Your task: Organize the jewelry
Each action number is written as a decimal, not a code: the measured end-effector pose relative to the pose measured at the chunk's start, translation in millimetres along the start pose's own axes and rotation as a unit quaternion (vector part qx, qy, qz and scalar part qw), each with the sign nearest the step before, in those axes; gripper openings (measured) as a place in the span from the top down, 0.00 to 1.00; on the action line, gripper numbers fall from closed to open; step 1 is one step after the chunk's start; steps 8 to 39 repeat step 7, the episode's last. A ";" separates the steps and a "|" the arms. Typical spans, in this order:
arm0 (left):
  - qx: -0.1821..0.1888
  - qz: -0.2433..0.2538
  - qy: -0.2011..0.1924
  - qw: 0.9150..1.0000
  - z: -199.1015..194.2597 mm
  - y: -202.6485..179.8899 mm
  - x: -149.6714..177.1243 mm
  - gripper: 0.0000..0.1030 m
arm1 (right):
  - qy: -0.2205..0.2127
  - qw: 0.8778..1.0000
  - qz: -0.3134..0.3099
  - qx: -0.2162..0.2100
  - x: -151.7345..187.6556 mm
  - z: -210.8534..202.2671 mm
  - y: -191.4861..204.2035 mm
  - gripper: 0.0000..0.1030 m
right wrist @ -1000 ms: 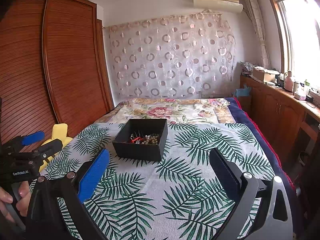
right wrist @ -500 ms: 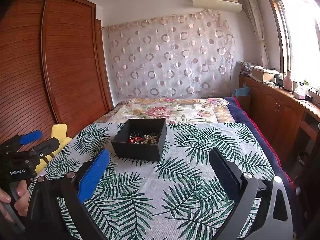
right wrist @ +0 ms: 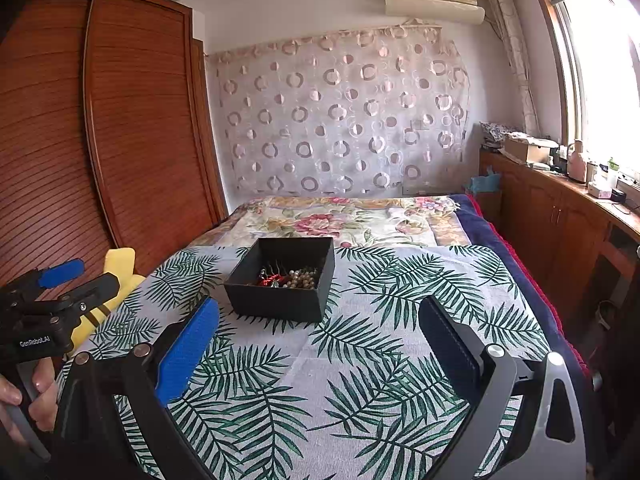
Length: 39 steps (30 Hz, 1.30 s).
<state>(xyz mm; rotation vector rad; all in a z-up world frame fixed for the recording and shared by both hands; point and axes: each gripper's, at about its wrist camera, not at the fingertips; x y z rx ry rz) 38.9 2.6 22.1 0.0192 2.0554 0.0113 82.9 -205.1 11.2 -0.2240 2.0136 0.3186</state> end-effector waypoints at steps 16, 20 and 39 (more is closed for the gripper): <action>-0.001 -0.003 0.001 1.000 -0.1 2.7 -3.1 0.07 | 0.000 1.000 0.000 0.000 0.0 -0.1 0.2 0.02; -0.001 -0.003 0.001 1.000 -0.1 2.7 -3.1 0.07 | 0.000 1.000 0.000 0.000 0.0 -0.1 0.2 0.02; -0.001 -0.003 0.001 1.000 -0.1 2.7 -3.1 0.07 | 0.000 1.000 0.000 0.000 0.0 -0.1 0.2 0.02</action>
Point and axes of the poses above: each gripper's, at about its wrist camera, not at the fingertips, and z roughly the way its jaws point, y to its left, x to its underside, and after that the axes turned 1 degree about z, right-handed
